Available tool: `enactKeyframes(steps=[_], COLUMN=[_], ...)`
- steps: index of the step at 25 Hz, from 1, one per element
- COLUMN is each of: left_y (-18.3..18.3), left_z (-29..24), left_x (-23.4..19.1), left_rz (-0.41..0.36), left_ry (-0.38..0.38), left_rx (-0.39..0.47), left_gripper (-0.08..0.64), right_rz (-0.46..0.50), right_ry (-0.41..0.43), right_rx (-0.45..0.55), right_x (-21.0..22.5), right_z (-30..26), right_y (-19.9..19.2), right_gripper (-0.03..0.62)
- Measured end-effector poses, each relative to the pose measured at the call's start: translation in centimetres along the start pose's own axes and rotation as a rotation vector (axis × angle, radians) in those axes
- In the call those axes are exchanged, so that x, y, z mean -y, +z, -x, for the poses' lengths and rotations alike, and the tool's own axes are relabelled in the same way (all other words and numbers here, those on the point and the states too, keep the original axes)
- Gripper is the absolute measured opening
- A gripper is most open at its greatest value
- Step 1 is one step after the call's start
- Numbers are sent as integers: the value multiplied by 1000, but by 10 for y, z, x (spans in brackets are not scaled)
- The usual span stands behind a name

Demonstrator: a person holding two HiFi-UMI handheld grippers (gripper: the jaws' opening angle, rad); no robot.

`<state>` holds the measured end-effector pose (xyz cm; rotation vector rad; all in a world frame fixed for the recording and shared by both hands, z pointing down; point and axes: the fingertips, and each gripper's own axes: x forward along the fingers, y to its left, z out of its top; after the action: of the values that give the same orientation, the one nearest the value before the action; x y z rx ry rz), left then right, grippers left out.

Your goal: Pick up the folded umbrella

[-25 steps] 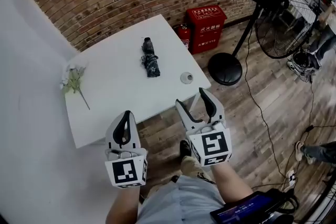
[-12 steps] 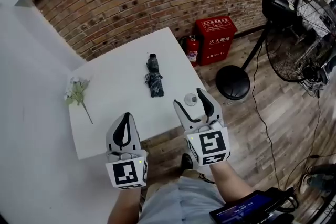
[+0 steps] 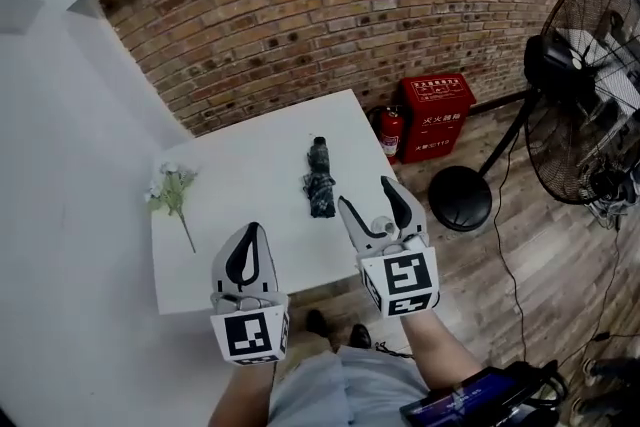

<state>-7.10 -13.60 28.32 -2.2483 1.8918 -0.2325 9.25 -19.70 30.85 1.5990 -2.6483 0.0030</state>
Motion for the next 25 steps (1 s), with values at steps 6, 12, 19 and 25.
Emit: enactKeyframes(steps=[6,12,19,25], left_y=[-10,-24,-47,-73], left_z=[-14,-39,-77,-103], left_x=[-32,-60,-73,-85], left_rz=[10,28,42,56], left_ry=[16,9,-31,-55], left_rx=[7,-14,-50,-100], left_gripper=[6,6,6,6], right_rz=[17,22,8,-10], right_ry=[5,7,-11,-20], right_rx=[-1,-40,-113,-191], right_x=[-15,-27,-23,-23], right_z=[-35,-72,-111,-141], right_y=[1,-4,-34,-68], right_gripper=[298,301,307,318])
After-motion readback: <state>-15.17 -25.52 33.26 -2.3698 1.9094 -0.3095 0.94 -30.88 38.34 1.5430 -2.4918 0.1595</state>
